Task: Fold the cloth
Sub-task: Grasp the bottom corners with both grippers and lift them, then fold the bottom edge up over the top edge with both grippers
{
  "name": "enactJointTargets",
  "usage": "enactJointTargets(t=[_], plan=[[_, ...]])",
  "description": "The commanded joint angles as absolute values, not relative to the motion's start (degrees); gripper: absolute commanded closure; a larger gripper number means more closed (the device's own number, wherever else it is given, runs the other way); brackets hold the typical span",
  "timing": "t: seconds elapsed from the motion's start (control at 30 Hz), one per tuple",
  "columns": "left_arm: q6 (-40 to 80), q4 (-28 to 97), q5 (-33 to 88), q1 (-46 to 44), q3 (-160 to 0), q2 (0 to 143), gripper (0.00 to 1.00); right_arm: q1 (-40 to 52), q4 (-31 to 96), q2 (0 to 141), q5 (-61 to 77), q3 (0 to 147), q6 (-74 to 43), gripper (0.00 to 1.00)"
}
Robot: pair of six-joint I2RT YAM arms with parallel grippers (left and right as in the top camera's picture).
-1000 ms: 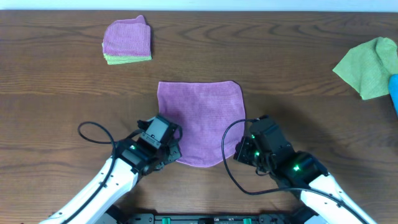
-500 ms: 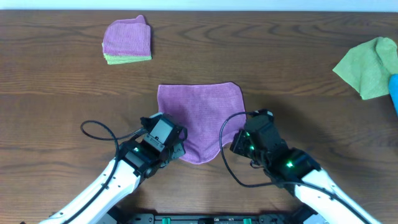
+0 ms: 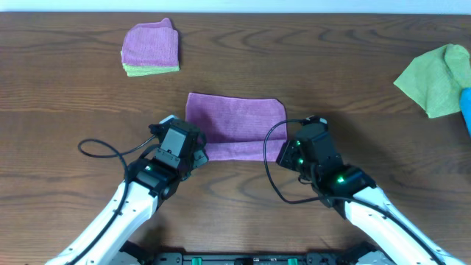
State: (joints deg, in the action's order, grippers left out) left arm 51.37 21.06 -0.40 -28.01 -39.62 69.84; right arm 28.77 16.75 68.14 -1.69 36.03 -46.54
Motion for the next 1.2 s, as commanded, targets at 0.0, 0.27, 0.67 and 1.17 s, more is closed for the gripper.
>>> enactJointTargets(t=[0.0, 0.27, 0.67, 1.17], plan=[[50.19, 18.26, -0.23, -27.77, -40.47, 72.82, 0.94, 28.03, 15.00, 68.29, -2.04, 36.64, -43.13, 0.98], [50.35, 7.99, 3.86, -27.77, -40.47, 79.96, 0.94, 28.03, 12.05, 69.73, -2.17, 36.64, -42.96, 0.98], [46.37, 10.04, -0.64, -24.99, -43.48, 80.09, 0.94, 25.78, 5.82, 75.05, -3.88, 36.64, -40.42, 0.98], [44.71, 7.05, -3.84, -22.39, -44.51, 80.66, 0.94, 22.15, -1.37, 77.01, -2.85, 36.67, -38.48, 0.99]])
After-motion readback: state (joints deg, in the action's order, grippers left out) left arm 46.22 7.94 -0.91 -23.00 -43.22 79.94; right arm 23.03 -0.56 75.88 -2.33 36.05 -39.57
